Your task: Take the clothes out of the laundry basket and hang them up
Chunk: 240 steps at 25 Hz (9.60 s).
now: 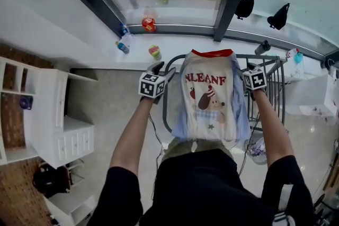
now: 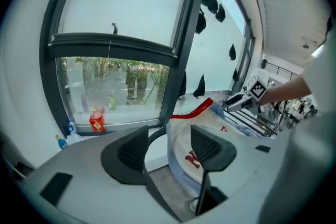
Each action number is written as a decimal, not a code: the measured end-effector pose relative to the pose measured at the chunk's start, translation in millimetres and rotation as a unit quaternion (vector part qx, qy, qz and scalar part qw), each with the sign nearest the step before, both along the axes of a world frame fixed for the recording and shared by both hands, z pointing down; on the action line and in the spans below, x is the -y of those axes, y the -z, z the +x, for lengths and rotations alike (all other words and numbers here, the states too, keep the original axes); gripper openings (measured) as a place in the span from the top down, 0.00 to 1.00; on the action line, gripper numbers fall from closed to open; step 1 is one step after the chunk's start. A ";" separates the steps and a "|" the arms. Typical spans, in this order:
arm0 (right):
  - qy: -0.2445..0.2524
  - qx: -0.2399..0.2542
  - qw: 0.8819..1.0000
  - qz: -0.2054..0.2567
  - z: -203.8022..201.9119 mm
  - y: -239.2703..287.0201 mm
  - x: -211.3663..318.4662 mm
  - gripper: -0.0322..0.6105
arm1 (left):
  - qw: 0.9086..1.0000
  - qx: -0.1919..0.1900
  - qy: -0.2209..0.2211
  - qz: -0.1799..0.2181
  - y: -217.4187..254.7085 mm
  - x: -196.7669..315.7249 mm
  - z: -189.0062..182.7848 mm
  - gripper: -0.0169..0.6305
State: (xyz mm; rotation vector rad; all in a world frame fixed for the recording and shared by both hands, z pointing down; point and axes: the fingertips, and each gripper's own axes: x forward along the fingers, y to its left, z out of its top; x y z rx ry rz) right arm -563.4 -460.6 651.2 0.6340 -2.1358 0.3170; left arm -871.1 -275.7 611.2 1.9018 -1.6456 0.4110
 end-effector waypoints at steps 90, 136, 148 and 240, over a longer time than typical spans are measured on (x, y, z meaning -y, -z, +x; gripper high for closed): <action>-0.683 0.236 0.689 0.056 854.6 -273.7 -468.4 0.95 | 0.760 0.099 -0.619 -0.173 -604.0 -154.3 1155.4 0.71; -0.649 0.237 0.717 0.087 872.6 -47.9 -482.1 0.95 | 0.776 -0.073 -0.622 -0.075 -206.8 -143.2 1106.1 0.96; -0.620 0.254 0.723 0.170 876.0 95.1 -456.2 0.95 | 0.775 -0.230 -0.586 0.052 83.5 -112.3 1103.4 0.96; -0.120 0.474 0.861 0.136 981.2 390.5 -525.8 0.93 | 0.789 -0.316 -0.522 0.075 90.9 -201.6 1140.3 0.94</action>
